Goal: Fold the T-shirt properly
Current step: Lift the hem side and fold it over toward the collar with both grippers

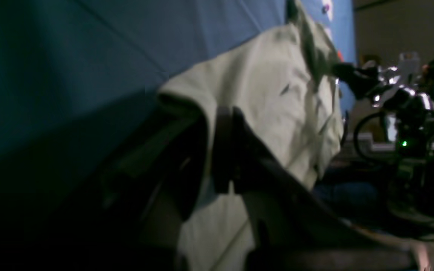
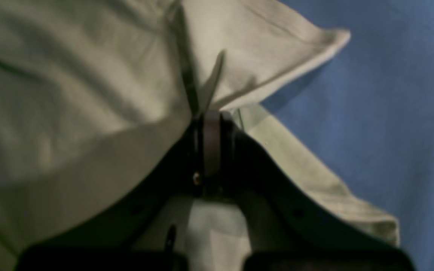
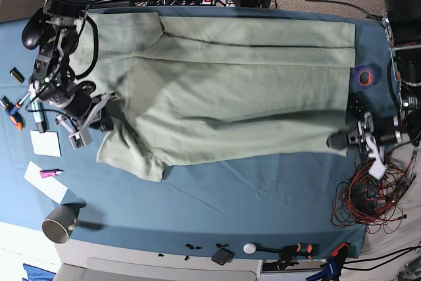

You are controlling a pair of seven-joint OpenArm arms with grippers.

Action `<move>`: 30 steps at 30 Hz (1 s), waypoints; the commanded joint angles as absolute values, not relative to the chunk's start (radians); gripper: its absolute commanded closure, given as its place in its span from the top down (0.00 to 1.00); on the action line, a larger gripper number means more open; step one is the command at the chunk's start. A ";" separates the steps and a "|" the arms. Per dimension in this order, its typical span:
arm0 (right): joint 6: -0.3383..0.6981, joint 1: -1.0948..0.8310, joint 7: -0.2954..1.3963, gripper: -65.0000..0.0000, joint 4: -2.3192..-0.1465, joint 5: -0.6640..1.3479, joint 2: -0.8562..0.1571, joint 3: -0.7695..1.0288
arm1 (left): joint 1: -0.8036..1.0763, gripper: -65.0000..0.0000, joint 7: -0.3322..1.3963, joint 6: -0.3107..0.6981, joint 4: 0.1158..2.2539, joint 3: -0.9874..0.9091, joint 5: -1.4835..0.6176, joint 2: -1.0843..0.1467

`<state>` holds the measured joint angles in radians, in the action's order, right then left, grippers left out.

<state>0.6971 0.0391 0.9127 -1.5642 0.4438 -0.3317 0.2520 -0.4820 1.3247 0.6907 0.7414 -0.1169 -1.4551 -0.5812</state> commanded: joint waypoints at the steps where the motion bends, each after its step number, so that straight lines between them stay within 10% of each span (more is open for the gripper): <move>1: 0.698 0.044 0.893 0.00 -1.595 0.456 -0.349 0.269 | -0.500 0.00 1.320 0.698 0.757 -0.121 -1.484 -0.607; 30: 0.698 -0.158 1.047 0.00 -1.676 0.800 -0.349 0.651 | -0.400 0.00 1.396 0.698 0.817 -0.121 -1.484 -0.646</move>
